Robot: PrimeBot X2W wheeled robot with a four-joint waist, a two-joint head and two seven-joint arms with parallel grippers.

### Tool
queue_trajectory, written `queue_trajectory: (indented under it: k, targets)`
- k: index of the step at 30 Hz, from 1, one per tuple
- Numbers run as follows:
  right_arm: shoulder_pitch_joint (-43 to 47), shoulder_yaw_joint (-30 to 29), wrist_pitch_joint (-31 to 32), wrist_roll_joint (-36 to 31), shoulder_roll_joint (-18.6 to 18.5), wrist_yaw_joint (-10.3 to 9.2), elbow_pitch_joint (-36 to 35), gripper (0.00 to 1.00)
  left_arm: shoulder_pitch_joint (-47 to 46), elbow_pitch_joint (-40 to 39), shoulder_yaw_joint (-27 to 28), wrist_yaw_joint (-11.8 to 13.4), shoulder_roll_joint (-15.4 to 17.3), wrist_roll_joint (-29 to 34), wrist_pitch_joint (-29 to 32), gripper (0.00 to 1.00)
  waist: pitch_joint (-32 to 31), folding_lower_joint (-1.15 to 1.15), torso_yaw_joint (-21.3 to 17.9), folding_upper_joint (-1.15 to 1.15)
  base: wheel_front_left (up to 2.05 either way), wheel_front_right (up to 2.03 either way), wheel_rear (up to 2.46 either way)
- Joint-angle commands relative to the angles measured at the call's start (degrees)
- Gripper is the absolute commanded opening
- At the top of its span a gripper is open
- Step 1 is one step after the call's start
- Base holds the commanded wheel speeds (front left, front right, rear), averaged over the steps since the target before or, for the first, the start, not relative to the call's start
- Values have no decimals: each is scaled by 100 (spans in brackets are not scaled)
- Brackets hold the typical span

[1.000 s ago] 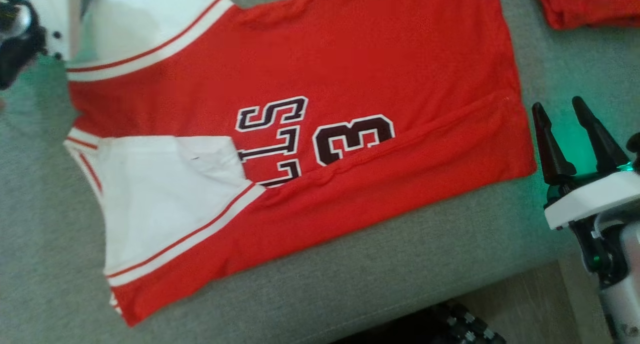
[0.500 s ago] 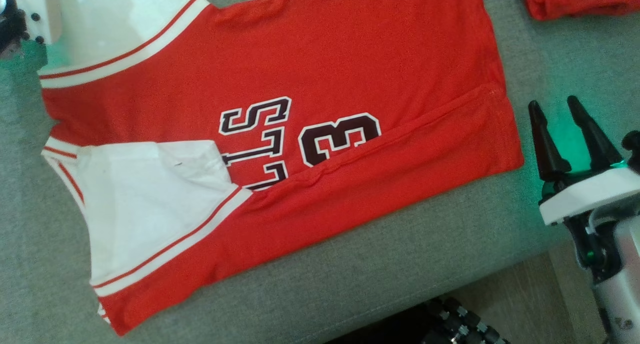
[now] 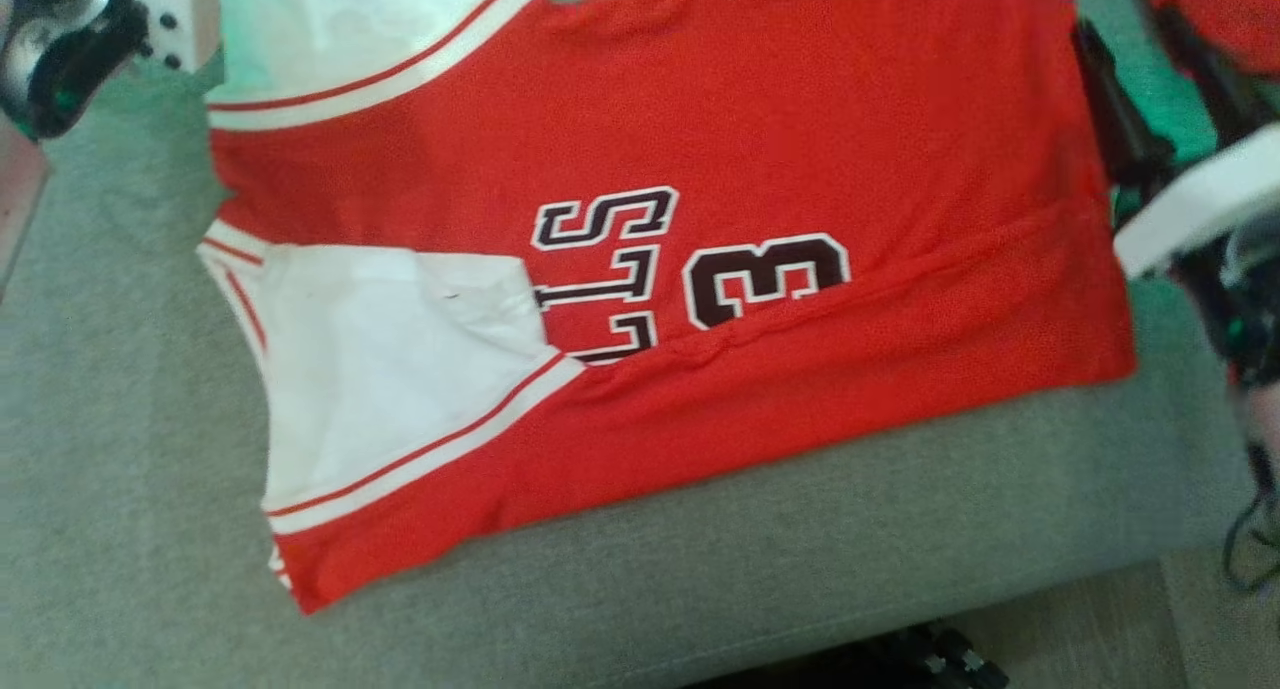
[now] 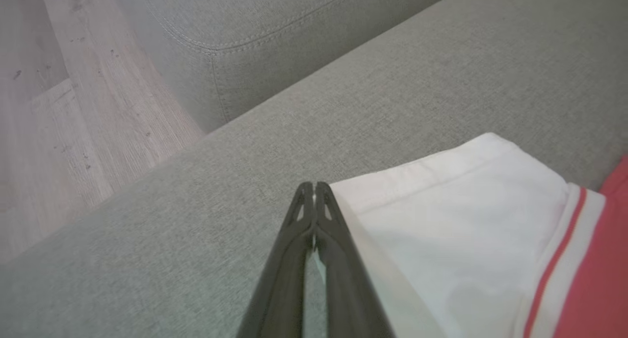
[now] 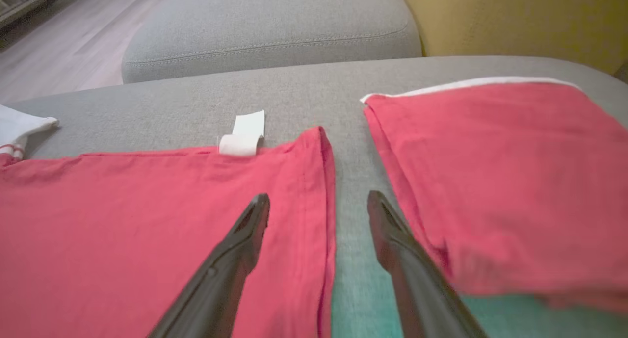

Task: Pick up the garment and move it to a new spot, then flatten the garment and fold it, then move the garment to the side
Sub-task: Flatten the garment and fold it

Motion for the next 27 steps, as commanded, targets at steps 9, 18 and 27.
queue_trajectory:
  k: [9, 18, 27]
  targets:
    - [-1344, 626, 745, 200, -261, 37, 980, 78, -603, -244, -243, -31, 146, -166, -419, 0, 124, 0, 463, 0, 0, 0, 0]
    - [-1740, 873, 629, 196, -293, 37, 1556, 8, -741, -125, -489, -31, 166, -277, -648, 0, 106, 0, 569, 0, 0, 0, 0]
    - [-2186, 711, 43, 432, -372, 37, 1705, 0, -1068, -42, -653, -32, 202, -56, -1596, 0, 58, 0, 659, 0, 0, 0, 0]
